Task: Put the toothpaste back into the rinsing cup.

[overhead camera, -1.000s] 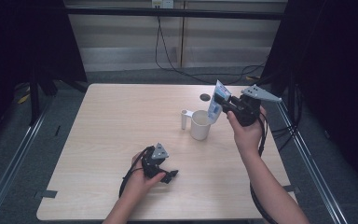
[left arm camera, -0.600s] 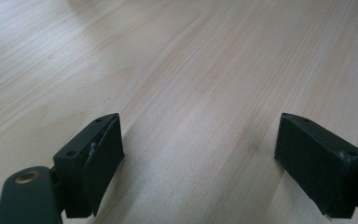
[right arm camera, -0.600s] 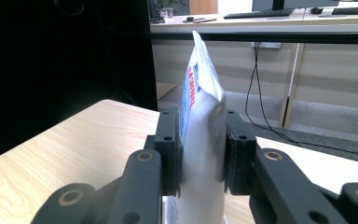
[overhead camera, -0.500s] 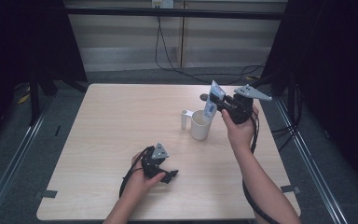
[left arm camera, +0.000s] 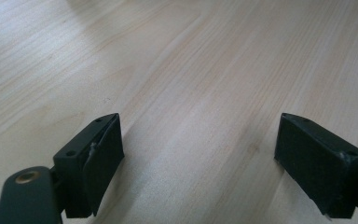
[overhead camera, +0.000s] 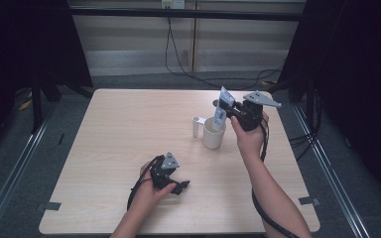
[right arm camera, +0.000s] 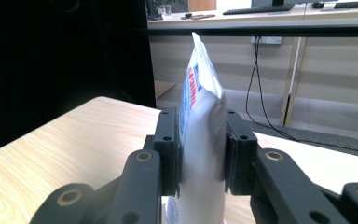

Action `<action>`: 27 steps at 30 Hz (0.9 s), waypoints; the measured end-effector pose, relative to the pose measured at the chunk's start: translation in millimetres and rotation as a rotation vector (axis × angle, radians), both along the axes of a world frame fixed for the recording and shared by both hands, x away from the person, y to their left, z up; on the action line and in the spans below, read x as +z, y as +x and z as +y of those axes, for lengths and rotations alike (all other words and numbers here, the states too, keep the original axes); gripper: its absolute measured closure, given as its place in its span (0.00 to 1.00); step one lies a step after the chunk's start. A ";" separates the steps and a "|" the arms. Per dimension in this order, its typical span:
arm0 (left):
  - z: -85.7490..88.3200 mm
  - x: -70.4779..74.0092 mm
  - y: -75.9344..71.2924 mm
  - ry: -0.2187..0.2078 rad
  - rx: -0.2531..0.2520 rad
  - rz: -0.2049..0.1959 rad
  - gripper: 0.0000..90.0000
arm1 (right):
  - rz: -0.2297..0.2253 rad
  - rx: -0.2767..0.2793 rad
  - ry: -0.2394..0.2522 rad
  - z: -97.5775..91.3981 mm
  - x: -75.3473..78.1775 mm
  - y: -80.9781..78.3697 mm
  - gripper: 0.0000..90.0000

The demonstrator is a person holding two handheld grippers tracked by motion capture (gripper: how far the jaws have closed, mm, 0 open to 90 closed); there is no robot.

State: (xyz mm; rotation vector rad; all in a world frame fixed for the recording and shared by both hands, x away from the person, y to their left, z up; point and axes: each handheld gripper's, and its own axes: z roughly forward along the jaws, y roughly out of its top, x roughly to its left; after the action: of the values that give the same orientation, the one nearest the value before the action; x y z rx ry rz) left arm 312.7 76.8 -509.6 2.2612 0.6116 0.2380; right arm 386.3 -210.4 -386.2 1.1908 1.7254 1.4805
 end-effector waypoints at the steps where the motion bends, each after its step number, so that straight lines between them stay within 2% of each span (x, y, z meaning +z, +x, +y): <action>1: 0.0 0.0 0.0 0.000 0.000 0.000 0.17 | 0.002 -0.002 -0.004 0.1 -1.6 0.4 0.79; 11: 0.0 -0.1 0.0 0.000 0.000 -0.001 0.17 | 0.017 0.006 -0.037 2.7 -23.9 5.7 0.79; 17: 0.1 -0.1 -0.1 0.001 0.000 -0.001 0.17 | 0.022 0.019 -0.056 6.5 -30.4 6.6 0.79; 25: -0.1 -0.2 -0.3 -0.001 0.001 0.002 0.17 | 0.022 0.012 -0.064 8.6 -41.4 7.9 0.79; 27: -0.1 -0.2 -0.3 -0.001 0.001 0.003 0.17 | 0.023 0.011 -0.050 8.4 -43.3 7.5 0.81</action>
State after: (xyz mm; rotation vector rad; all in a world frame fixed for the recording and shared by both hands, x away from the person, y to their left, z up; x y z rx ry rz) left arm 312.4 76.7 -509.8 2.2603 0.6144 0.2350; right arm 393.9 -202.0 -429.5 1.1789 1.7758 1.4270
